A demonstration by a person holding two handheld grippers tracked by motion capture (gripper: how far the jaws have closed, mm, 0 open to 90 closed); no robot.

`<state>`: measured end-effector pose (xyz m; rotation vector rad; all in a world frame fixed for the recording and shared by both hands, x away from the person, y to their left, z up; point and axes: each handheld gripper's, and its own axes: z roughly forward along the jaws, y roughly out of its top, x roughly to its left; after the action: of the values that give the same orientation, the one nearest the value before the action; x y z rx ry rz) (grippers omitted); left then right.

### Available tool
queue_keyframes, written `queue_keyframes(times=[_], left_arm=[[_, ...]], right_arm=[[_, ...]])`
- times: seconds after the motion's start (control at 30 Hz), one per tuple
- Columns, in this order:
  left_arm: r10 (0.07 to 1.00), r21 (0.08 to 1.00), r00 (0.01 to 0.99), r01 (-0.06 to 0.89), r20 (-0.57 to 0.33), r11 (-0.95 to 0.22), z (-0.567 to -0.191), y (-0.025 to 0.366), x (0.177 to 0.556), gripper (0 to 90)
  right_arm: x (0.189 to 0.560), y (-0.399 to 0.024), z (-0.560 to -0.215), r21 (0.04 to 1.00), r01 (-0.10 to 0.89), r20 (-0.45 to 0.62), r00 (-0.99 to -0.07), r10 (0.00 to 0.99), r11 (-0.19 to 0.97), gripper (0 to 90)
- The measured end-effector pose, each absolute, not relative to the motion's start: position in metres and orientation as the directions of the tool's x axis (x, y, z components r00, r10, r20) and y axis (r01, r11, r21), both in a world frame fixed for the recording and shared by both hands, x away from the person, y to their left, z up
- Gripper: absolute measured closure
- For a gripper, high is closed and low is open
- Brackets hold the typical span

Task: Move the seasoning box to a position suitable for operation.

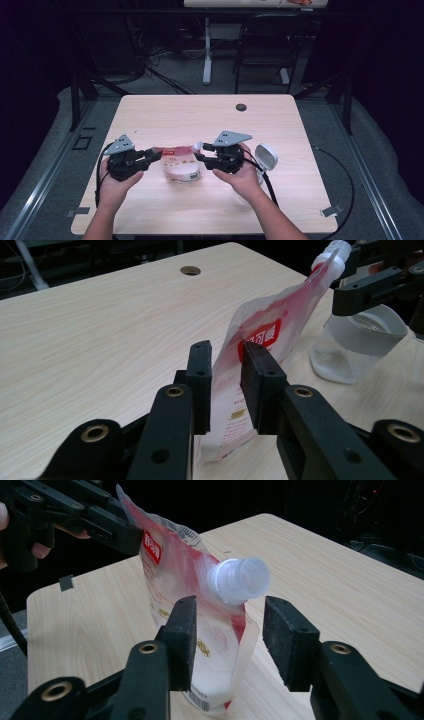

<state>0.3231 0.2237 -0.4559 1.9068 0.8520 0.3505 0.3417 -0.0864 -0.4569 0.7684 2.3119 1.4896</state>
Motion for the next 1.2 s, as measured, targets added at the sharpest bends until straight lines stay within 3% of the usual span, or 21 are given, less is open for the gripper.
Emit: queue_keyframes(times=[0.27, 1.2], left_arm=[[0.692, 0.869, 0.713, 0.408, -0.111, -0.281, -0.455, 0.223, 0.322, 78.1], [0.645, 0.869, 0.755, 0.393, -0.118, -0.301, -0.446, 0.207, 0.313, 82.7]], right_arm=[[0.339, -0.085, -0.455, 0.911, 0.247, 0.016, -0.822, 0.57, 0.33, 67.7], [0.319, -0.108, -0.441, 0.906, 0.231, -0.009, -0.829, 0.559, 0.356, 71.0]])
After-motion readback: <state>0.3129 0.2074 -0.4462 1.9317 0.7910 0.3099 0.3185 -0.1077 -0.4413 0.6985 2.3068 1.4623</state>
